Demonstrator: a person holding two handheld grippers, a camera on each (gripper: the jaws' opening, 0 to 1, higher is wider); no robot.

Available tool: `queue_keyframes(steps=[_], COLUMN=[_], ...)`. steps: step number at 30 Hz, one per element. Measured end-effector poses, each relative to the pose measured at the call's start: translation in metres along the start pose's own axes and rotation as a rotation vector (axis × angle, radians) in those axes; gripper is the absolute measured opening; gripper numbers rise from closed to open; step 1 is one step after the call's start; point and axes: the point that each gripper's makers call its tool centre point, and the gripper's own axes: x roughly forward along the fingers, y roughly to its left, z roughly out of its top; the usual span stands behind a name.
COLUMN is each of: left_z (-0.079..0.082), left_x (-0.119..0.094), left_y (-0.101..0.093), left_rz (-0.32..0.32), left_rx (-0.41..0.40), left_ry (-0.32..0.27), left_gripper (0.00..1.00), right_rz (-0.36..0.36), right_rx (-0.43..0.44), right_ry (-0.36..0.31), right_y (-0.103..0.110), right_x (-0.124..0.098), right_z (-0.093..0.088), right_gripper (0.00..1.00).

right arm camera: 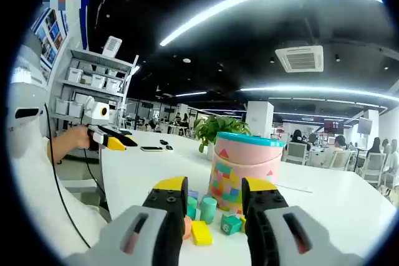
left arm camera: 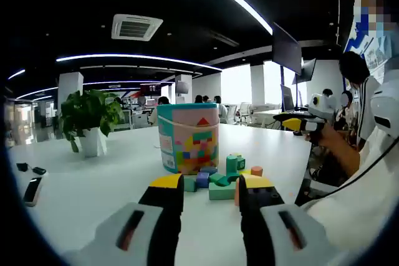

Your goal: Arrange the toys in the designated storage area by placing each visible toy with the group until no toy remains scattered across the table.

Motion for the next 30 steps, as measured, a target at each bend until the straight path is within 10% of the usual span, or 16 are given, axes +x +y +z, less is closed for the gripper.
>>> queue_keyframes(steps=[7,30], left_z=[0.012,0.004], left_x=[-0.005,0.000], left_y=[0.008,0.005], left_rz=[0.021,0.011], left_rx=[-0.050,0.019], left_ry=[-0.076,-0.026], left_gripper=[0.41,0.37], right_rz=[0.004,0.046], right_rx=[0.032,0.012], right_ry=[-0.017,0.052], right_y=[0.000,0.011], right_x=[0.001,0.009], right_z=[0.002,-0.019], right_gripper=[0.36,0.32])
